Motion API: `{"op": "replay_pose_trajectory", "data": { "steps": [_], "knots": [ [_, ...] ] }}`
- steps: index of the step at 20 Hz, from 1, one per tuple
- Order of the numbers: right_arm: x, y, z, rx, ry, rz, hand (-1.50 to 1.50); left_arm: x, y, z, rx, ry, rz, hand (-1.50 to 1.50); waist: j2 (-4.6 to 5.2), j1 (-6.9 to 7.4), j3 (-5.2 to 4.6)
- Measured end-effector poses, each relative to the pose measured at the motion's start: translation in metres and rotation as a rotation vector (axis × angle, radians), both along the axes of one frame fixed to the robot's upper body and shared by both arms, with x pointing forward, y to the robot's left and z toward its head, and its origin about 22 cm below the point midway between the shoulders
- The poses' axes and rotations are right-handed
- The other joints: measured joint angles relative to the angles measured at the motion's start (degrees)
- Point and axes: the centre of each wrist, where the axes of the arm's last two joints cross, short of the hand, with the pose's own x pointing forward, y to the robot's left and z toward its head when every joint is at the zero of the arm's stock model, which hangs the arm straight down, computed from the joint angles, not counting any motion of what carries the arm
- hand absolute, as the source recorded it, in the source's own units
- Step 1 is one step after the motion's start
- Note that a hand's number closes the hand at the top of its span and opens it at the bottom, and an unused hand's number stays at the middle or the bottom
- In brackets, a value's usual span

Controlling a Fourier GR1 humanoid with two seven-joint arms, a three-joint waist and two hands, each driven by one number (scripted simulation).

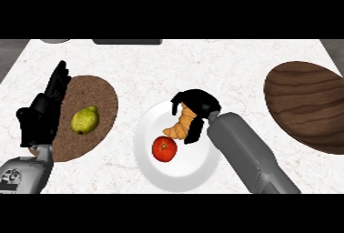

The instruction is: Pick the croissant from the plate and place it in the bowl

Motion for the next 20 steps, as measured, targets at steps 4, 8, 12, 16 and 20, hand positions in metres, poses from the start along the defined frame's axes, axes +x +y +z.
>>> {"op": "replay_pose_trajectory", "data": {
  "steps": [4,8,12,16,20],
  "knots": [
    [0.004,0.002,-0.001,0.021,-0.026,0.006,1.50,0.002,0.003,-0.002,0.000,-0.001,-0.002,0.00,0.03,0.04,0.00],
    [-0.005,0.007,-0.005,0.033,-0.035,-0.017,1.50,0.003,0.001,0.000,-0.001,0.004,0.000,0.00,-0.13,0.08,-0.02],
    [-0.035,0.021,-0.010,-0.012,-0.038,-0.148,1.50,0.005,0.003,-0.005,-0.003,0.007,-0.002,0.00,-0.80,0.09,-0.15],
    [-0.076,0.045,-0.006,-0.037,-0.063,-0.231,1.50,0.006,0.005,-0.007,0.002,0.009,0.001,0.00,-1.20,-0.24,-0.23],
    [-0.126,0.076,0.013,0.017,-0.091,-0.284,1.50,0.005,0.008,-0.005,0.000,0.012,0.008,0.00,-0.71,-0.33,-0.07]
  ]
}}
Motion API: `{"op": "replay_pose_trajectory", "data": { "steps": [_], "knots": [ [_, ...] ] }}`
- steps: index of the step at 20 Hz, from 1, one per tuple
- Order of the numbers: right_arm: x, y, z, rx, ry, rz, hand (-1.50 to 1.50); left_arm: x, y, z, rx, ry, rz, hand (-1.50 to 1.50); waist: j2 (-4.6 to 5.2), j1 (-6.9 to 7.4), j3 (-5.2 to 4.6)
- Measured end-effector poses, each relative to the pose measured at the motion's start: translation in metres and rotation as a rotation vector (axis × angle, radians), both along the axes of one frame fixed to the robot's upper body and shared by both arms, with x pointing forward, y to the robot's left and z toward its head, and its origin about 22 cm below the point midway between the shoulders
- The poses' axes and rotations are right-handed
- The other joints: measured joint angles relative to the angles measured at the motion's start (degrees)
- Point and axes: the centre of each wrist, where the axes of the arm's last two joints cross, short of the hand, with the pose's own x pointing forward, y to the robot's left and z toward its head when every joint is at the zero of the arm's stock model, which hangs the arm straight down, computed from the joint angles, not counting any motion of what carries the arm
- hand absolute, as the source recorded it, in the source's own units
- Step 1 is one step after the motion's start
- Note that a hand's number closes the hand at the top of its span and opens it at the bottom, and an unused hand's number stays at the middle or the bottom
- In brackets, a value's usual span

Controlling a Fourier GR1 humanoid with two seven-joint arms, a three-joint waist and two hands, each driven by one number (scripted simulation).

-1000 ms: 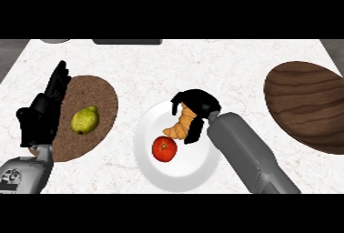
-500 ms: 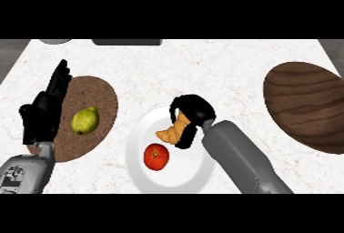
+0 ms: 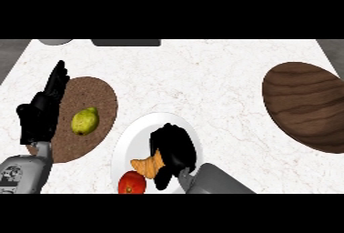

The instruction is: Pick the croissant from the plate and place it in the bowl

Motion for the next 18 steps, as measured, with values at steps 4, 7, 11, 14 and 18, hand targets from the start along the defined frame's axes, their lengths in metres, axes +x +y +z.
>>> {"op": "replay_pose_trajectory", "data": {
  "steps": [4,7,11,14,18],
  "knots": [
    [-0.031,0.014,0.038,0.152,-0.104,-0.078,1.50,-0.002,-0.001,-0.002,0.000,0.001,0.003,0.00,0.11,-0.37,0.07],
    [-0.047,0.013,0.061,0.237,-0.198,-0.146,1.50,-0.002,-0.001,0.002,-0.002,0.002,0.013,0.00,0.09,-0.93,0.10],
    [-0.056,-0.001,0.088,0.277,-0.328,-0.241,1.50,-0.004,0.000,0.001,-0.002,0.007,0.023,0.00,0.21,-1.31,0.10],
    [-0.056,-0.017,0.099,0.261,-0.405,-0.324,1.50,-0.007,0.003,0.005,0.006,0.003,0.026,0.00,0.30,-1.25,0.11],
    [-0.051,-0.048,0.117,0.287,-0.462,-0.436,1.50,-0.009,0.002,0.008,0.007,-0.002,0.023,0.00,0.54,-0.97,0.13]
  ]
}}
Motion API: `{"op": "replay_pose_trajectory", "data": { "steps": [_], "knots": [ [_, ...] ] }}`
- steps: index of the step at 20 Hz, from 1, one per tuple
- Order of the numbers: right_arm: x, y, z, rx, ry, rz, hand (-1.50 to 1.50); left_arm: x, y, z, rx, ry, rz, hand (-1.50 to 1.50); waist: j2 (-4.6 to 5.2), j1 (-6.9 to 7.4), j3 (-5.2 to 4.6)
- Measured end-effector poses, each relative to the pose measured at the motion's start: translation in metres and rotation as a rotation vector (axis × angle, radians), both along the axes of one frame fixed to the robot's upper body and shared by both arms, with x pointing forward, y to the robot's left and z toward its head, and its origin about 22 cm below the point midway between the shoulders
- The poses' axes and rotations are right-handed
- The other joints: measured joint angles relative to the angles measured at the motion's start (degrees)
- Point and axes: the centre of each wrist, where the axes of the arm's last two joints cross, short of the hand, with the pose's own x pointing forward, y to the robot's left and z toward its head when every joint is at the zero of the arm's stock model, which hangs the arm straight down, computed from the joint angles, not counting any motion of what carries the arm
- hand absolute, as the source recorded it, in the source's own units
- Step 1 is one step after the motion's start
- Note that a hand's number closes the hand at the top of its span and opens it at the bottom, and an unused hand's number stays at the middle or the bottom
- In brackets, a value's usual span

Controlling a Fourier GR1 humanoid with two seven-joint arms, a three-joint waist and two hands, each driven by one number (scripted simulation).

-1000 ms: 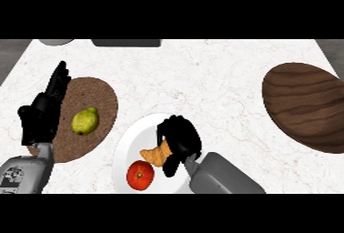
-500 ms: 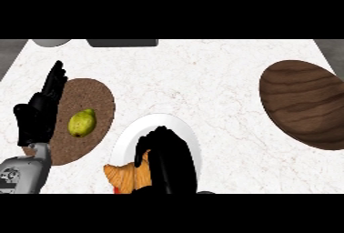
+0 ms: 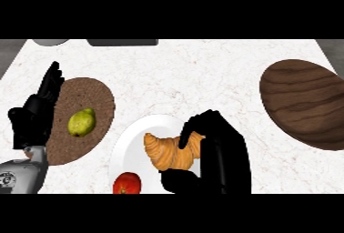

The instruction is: Pick the croissant from the plate and place it in the bowl

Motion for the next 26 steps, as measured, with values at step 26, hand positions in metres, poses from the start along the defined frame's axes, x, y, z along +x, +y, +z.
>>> {"op": "replay_pose_trajectory", "data": {
  "steps": [26],
  "knots": [
    [0.122,-0.278,-0.055,-0.187,-0.141,-0.490,1.50,0.006,-0.017,0.004,-0.010,-0.012,-0.036,0.00,0.70,1.58,0.06]
  ]
}}
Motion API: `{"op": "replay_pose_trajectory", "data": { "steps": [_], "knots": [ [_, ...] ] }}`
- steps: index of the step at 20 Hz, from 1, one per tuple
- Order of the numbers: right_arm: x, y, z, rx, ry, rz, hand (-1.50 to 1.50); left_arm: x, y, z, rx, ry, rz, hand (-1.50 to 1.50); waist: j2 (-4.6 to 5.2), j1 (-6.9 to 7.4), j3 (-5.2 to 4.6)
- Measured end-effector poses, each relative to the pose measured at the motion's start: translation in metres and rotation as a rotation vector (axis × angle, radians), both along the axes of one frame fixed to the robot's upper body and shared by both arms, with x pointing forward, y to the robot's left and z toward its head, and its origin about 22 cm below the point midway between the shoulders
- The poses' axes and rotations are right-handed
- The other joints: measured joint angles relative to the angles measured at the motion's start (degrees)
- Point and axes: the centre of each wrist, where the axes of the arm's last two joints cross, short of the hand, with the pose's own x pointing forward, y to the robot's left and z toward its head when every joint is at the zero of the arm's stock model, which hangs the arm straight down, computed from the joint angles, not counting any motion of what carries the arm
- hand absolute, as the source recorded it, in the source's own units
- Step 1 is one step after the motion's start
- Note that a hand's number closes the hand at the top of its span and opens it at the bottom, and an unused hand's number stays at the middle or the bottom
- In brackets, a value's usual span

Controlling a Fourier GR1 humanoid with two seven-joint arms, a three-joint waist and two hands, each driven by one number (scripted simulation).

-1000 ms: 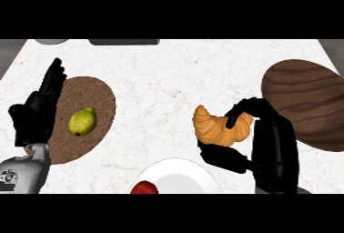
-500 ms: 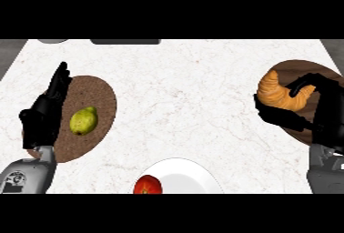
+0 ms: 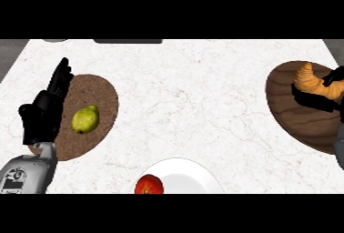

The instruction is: Pick the croissant from the plate and place it in the bowl

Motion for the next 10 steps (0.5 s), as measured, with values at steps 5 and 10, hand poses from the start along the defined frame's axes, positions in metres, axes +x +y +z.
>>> {"op": "replay_pose_trajectory", "data": {
  "steps": [5,10],
  "knots": [
    [0.024,-0.041,-0.018,-0.006,0.029,-0.055,1.50,0.001,0.000,-0.006,0.003,-0.005,-0.005,0.00,0.17,0.54,0.05],
    [0.037,-0.059,-0.040,0.128,0.085,-0.044,-1.50,0.004,-0.002,-0.006,0.001,-0.008,-0.015,0.00,0.41,1.19,0.11]
  ]
}}
